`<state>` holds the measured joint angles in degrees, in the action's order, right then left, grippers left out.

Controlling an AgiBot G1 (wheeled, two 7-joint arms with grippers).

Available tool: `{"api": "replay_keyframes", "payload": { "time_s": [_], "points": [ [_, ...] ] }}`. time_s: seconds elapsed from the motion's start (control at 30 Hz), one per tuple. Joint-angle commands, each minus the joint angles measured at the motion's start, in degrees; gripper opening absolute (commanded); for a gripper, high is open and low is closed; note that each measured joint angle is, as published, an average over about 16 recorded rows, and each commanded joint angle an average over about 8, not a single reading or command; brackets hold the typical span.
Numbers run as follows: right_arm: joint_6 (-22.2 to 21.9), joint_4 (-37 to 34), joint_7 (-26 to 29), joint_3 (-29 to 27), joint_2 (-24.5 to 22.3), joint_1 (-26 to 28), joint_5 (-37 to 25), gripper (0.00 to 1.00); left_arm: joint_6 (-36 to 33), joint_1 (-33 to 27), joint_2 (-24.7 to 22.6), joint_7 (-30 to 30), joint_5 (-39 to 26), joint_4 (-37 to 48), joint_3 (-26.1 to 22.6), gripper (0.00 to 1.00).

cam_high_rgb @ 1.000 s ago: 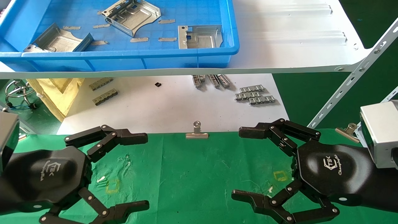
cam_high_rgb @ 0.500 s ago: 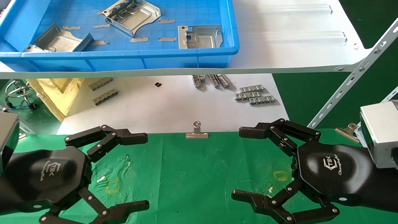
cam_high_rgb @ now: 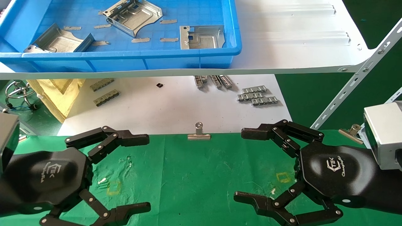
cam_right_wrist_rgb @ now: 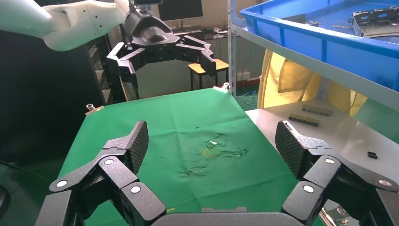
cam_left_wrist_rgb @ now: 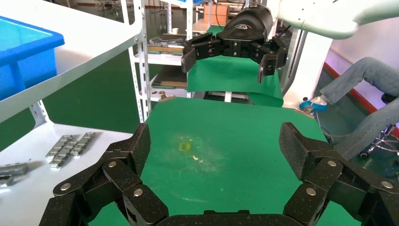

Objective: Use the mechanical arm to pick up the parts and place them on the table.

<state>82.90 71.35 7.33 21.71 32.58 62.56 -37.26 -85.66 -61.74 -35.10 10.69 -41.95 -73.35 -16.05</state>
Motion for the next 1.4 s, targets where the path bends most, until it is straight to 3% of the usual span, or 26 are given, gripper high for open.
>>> {"api": "replay_keyframes", "payload": {
  "time_s": [0.03, 0.2, 0.47, 1.4],
  "points": [
    [0.0, 0.0, 0.0, 0.0, 0.0, 0.0, 0.0, 1.0, 0.0, 0.0, 0.0, 0.0, 0.0, 0.0, 0.0, 1.0],
    [0.0, 0.0, 0.0, 0.0, 0.0, 0.0, 0.0, 1.0, 0.0, 0.0, 0.0, 0.0, 0.0, 0.0, 0.0, 1.0],
    [0.0, 0.0, 0.0, 0.0, 0.0, 0.0, 0.0, 0.0, 0.0, 0.0, 0.0, 0.0, 0.0, 0.0, 0.0, 1.0],
    [0.0, 0.0, 0.0, 0.0, 0.0, 0.0, 0.0, 0.0, 0.0, 0.0, 0.0, 0.0, 0.0, 0.0, 0.0, 1.0]
  ]
}}
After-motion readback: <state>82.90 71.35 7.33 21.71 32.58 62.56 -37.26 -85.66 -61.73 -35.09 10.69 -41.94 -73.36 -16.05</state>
